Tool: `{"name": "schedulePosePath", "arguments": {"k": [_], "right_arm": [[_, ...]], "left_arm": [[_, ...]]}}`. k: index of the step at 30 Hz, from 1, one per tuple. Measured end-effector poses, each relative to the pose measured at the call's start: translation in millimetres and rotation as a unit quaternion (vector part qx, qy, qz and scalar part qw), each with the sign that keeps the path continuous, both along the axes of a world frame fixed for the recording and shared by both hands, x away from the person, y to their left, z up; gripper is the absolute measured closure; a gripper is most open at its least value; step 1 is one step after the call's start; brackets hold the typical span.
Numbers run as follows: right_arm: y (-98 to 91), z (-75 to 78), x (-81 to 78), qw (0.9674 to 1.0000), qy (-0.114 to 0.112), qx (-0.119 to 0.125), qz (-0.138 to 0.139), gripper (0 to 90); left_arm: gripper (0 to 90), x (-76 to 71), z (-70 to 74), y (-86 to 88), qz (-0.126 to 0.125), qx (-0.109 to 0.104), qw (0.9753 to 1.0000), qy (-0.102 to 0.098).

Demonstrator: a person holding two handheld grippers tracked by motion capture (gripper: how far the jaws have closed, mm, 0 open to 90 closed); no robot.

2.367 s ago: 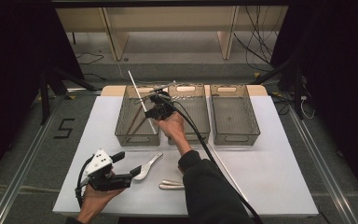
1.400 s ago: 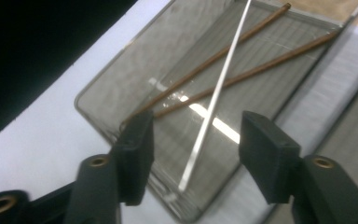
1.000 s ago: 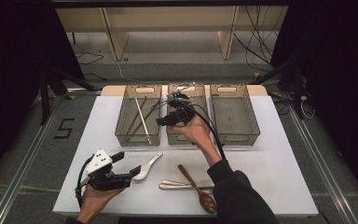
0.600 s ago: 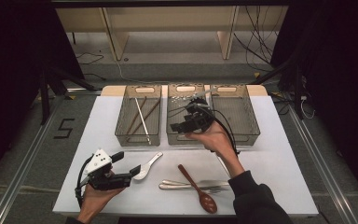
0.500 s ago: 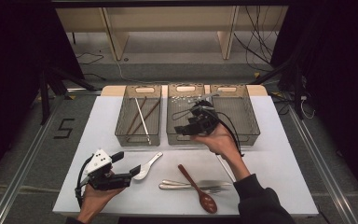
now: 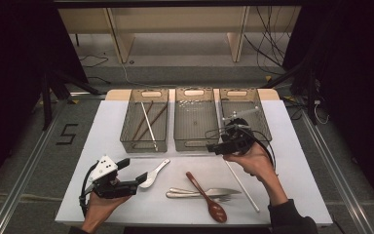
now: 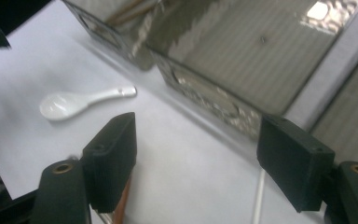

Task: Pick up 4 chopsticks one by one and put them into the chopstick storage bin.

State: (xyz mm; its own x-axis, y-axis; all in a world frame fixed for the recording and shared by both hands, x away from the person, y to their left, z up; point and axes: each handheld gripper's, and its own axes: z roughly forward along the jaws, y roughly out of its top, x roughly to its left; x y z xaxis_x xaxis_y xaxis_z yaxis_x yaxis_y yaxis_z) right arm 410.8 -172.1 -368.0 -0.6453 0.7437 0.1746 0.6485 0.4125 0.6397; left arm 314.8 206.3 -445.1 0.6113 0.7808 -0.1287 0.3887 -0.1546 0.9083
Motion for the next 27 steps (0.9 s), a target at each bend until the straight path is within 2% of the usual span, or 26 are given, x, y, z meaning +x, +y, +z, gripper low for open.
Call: {"name": "schedulePosePath", "arguments": {"k": [7, 8, 15, 27], "right_arm": [[-21.9, -19.5, -13.3, 0.9991, 0.032, -0.027, -0.011, 31.8], [-24.2, -21.6, -14.7, 0.9987, 0.033, -0.036, -0.013, 32.0], [-36.3, -32.8, -20.5, 0.9969, 0.050, -0.058, -0.021, 32.4], [-46.4, -53.9, -30.3, 0.9885, 0.091, -0.120, -0.019, 39.6]], "left_arm": [[16.3, 0.3, 0.0, -0.7, -0.002, 0.002, 1.0000, -0.001], [16.3, 0.3, 0.2, -0.5, -0.003, 0.005, 1.0000, -0.001], [16.3, 0.1, 0.3, -0.6, -0.003, 0.002, 1.0000, -0.002], [16.3, -0.2, 0.7, -0.6, -0.004, 0.003, 1.0000, -0.002]]}}
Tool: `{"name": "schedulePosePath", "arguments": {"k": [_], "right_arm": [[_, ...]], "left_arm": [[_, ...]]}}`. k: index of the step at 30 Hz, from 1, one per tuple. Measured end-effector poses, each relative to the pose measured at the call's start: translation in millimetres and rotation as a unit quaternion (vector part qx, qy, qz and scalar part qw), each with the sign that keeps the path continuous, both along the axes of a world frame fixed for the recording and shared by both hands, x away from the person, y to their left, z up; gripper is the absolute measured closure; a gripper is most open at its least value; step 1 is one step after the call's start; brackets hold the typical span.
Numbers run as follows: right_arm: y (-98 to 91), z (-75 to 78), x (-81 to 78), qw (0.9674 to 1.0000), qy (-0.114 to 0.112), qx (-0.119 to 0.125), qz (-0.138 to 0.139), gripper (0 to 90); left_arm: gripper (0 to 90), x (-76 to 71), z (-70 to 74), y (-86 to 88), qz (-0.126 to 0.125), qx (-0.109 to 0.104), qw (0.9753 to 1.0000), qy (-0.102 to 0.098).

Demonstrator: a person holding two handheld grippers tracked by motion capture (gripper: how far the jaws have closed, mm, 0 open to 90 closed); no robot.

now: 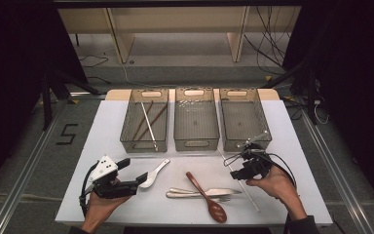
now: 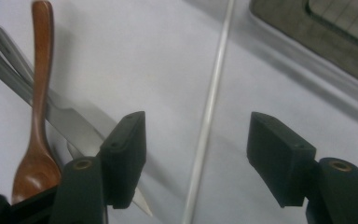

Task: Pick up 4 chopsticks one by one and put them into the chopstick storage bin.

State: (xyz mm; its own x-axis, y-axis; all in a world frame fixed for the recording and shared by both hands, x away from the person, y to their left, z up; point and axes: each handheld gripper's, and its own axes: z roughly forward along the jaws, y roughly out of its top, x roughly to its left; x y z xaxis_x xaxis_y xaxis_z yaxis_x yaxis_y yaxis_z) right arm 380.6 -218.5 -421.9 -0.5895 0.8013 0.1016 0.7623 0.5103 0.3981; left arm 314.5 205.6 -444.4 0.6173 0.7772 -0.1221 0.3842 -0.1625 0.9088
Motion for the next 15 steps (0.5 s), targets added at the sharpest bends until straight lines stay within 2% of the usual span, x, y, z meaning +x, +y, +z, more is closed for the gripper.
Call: {"name": "schedulePosePath", "arguments": {"k": [8, 15], "right_arm": [[-3.6, -12.3, -7.1, 0.9988, 0.037, -0.032, 0.003, 47.6], [-5.4, -20.1, -10.4, 0.9972, 0.053, -0.052, 0.007, 58.1]], "left_arm": [[16.3, 0.0, 0.1, -0.1, -0.001, 0.001, 1.0000, 0.001], [16.2, 0.2, -0.1, -0.2, -0.002, 0.002, 1.0000, 0.000]]}}
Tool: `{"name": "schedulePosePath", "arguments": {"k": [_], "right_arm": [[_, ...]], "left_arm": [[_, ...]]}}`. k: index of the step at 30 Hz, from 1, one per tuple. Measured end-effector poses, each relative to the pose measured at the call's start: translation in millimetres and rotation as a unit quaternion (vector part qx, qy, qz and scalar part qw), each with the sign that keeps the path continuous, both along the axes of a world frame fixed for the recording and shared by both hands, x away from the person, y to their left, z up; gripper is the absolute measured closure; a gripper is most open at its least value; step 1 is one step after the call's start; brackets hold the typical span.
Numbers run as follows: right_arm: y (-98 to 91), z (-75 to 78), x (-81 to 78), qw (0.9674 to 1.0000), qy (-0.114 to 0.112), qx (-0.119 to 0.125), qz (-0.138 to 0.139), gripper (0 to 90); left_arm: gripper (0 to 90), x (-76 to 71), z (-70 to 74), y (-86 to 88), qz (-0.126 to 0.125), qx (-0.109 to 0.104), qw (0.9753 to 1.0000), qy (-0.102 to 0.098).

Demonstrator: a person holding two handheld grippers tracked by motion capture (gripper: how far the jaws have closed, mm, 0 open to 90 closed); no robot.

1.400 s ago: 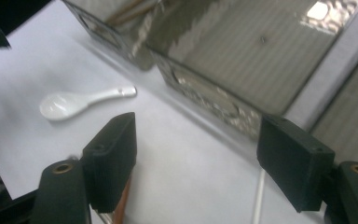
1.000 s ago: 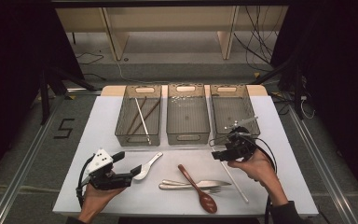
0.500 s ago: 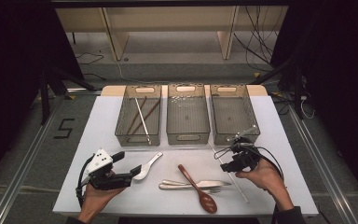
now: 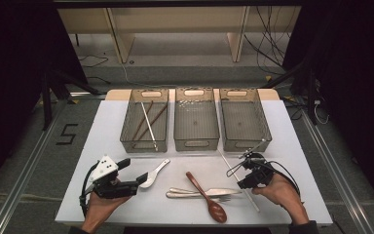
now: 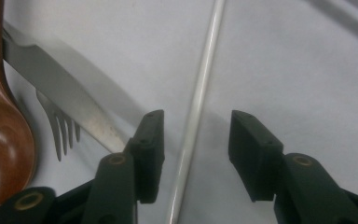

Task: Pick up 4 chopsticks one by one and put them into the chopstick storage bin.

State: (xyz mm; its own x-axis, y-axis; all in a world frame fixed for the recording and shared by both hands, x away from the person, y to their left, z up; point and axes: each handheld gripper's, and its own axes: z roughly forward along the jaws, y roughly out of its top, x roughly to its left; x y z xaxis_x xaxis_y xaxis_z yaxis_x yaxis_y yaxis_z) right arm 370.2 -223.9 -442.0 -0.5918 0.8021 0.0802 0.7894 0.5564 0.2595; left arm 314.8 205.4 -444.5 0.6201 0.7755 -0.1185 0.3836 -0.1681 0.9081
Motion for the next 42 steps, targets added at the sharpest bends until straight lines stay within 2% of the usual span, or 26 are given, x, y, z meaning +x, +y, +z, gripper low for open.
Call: {"name": "schedulePosePath", "arguments": {"k": [5, 9, 16, 23, 30, 34, 37, 42], "right_arm": [[1.0, -5.6, -1.7, 0.9998, 0.011, -0.017, 0.006, 63.8], [3.0, -7.4, -3.2, 0.9996, 0.017, -0.020, 0.011, 68.5], [5.7, -11.2, -4.3, 0.9982, 0.015, -0.056, 0.016, 78.6], [5.4, -11.2, -1.0, 0.9978, 0.029, -0.059, 0.007, 80.2], [6.5, -10.9, 1.6, 0.9968, 0.036, -0.071, -0.003, 82.2], [1.1, -10.1, 2.3, 0.9958, 0.042, -0.081, -0.009, 84.3], [-5.3, -9.6, 2.3, 0.9959, 0.051, -0.074, -0.010, 84.4], [-5.6, -9.3, 0.8, 0.9956, 0.049, -0.080, 0.000, 84.5]], "left_arm": [[16.2, -0.2, 0.1, -0.1, 0.000, -0.001, 1.0000, 0.000], [16.3, -0.2, 0.0, -0.4, -0.001, -0.001, 1.0000, 0.000], [16.3, -0.3, -0.1, -0.5, -0.001, -0.001, 1.0000, 0.001], [16.3, -0.3, -0.1, -0.8, -0.001, -0.001, 1.0000, 0.001], [16.3, -0.4, 0.0, -0.5, -0.001, -0.001, 1.0000, 0.001], [16.3, -0.4, 0.0, -0.4, -0.001, -0.001, 1.0000, 0.001], [16.3, -0.2, -0.2, -0.9, -0.002, -0.001, 1.0000, 0.002], [16.3, -0.3, -0.1, -0.8, -0.002, -0.001, 1.0000, 0.002]]}}
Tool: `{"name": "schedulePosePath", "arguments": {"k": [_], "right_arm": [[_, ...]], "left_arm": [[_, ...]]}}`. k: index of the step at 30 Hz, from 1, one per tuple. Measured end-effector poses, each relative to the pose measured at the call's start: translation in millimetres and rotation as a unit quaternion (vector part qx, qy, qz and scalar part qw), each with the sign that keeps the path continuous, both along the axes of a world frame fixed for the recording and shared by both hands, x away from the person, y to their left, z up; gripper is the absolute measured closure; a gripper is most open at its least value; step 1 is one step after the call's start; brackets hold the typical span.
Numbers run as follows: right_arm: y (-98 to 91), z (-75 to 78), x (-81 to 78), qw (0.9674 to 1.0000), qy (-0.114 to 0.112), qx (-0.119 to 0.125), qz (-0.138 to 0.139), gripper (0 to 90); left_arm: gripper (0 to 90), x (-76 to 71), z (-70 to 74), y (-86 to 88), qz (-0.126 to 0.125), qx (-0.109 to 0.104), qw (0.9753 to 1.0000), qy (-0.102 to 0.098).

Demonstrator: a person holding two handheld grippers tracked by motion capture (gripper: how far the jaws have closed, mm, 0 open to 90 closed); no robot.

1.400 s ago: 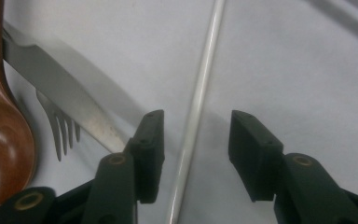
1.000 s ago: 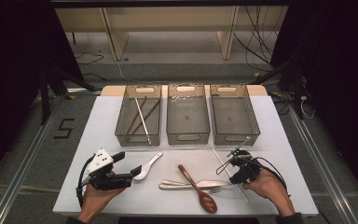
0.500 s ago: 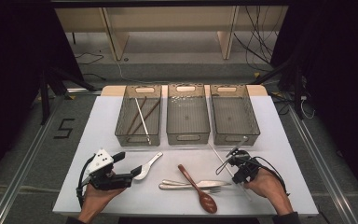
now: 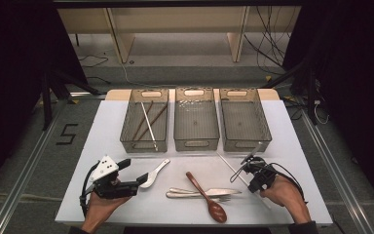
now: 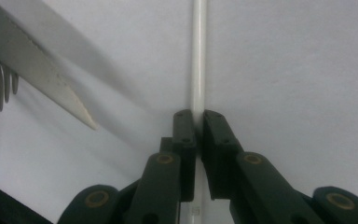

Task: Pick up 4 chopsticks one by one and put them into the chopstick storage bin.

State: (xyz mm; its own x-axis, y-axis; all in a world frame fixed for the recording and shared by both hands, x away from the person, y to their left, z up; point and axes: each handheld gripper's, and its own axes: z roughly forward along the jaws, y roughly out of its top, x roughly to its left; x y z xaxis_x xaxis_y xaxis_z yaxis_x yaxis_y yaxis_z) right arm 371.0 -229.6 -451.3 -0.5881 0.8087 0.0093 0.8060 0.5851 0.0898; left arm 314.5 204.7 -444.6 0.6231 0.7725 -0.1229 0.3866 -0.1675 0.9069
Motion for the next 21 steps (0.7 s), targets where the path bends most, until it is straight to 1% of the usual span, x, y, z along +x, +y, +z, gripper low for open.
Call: {"name": "schedulePosePath", "arguments": {"k": [4, 6, 9, 11, 16, 18, 19, 21], "right_arm": [[-1.1, 1.7, -1.7, 1.0000, 0.001, -0.001, 0.008, 84.5], [-1.4, 4.8, -2.8, 0.9998, -0.005, 0.004, 0.017, 84.6], [0.8, 10.9, -6.0, 0.9995, -0.015, 0.004, 0.027, 84.6], [2.2, 14.8, -7.8, 0.9992, -0.017, 0.009, 0.034, 84.6], [7.1, 22.3, -11.9, 0.9984, -0.030, 0.013, 0.047, 84.6], [9.3, 25.4, -13.3, 0.9974, -0.039, 0.020, 0.057, 84.6], [10.7, 27.9, -14.1, 0.9973, -0.039, 0.025, 0.057, 84.6], [13.5, 31.7, -15.4, 0.9963, -0.047, 0.029, 0.066, 84.6]], "left_arm": [[16.3, -0.1, 0.1, -0.1, 0.000, 0.000, 1.0000, 0.000], [16.3, 0.0, 0.0, -0.1, 0.000, 0.001, 1.0000, 0.000], [16.3, 0.0, 0.1, 0.0, 0.000, 0.001, 1.0000, 0.000], [16.3, 0.0, 0.1, 0.2, 0.001, 0.000, 1.0000, 0.000], [16.3, -0.1, 0.1, 0.1, 0.001, 0.001, 1.0000, -0.001], [16.3, 0.0, 0.0, 0.1, 0.001, 0.001, 1.0000, -0.001], [16.3, 0.0, 0.0, 0.1, 0.002, 0.001, 1.0000, -0.001], [16.3, 0.1, -0.1, 0.2, 0.002, 0.001, 1.0000, 0.000]]}}
